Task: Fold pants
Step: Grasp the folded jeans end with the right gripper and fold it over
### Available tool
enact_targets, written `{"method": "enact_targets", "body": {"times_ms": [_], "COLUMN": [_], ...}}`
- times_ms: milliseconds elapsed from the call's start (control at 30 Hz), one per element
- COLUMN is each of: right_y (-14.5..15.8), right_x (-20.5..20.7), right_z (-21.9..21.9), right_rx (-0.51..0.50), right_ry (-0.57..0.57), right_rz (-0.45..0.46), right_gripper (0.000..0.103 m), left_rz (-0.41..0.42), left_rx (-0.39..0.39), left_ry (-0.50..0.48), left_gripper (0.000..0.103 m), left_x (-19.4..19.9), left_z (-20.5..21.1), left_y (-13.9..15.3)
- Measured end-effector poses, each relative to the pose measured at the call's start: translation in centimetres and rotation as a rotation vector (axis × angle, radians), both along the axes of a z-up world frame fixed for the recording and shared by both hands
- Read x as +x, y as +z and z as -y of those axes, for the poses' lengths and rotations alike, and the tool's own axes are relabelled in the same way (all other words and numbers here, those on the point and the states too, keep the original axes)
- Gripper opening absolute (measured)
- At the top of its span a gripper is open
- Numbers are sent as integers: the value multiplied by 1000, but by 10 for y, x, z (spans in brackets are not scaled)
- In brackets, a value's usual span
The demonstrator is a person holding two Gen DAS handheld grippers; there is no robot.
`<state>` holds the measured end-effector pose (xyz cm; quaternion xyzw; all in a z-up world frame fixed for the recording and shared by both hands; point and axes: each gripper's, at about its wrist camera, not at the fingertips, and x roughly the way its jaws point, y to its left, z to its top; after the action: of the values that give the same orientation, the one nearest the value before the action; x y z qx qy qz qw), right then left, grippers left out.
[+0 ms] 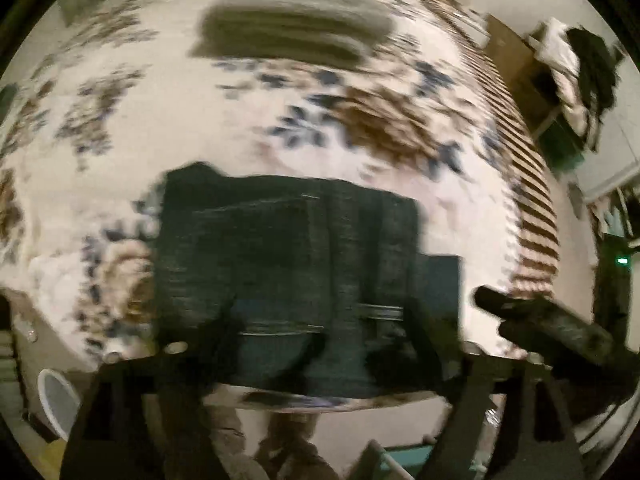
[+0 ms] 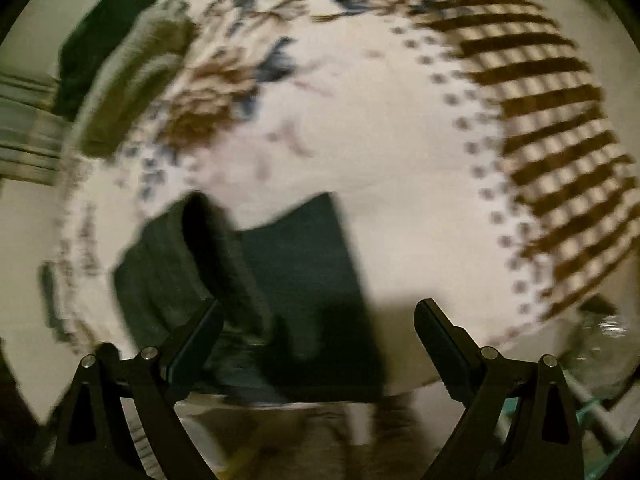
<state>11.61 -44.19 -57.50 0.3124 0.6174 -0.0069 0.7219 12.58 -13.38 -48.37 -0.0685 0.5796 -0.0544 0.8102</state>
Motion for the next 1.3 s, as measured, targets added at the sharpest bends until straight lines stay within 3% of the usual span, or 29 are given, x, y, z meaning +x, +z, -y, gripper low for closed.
{"method": "enact_targets", "body": {"times_ms": [167,333,367,433,467,500,567,733,900,1067,1233,1267,1300], "right_y": [-17,-57,-61,-64,-63,-59,-44,1,25,16,-13,-17,-17], "right_x": [33,62,63,63,61,58,50,24,-13,-41,-43,-41,-40], "right_z": [-39,-69,-72,-77,-79,-80,-78,-59,-3,44,49,50,50], "right_rx": [84,144,166,172,166,148,138,85,51,36,33,15,-17], "right_ry": [119,187,180,171,171,166,156,101,-42,-151,-132,-116,-107], "right_rz": [22,-41,-38,-37,-41,-35,10,62,59,3,-66,-83,-94], "right_gripper": [98,97,90,65,32,20,13,12,12,10,10,14,28], "left_rz": [-50,-77,-78,-75,-74,-73,-71,-66,-69,-80,-113,-123,-135], "left_rx": [121,149,152,153,151,150,145,122,86,64,75,78,84], "left_ry": [107,214,228,243,246,249,250,232,206,165,111,100,90], "left_gripper": [88,88,88,88,88,88,88,88,88,88,88,88,88], "left_x": [9,15,15,16,17,17,18,22,27,38,51,53,55], "left_z": [-61,-108,-114,-120,-122,-123,-123,-116,-101,-78,-55,-52,-50], "left_y": [-23,-36,-37,-38,-39,-38,-37,-32,-32,-42,-63,-68,-74]}}
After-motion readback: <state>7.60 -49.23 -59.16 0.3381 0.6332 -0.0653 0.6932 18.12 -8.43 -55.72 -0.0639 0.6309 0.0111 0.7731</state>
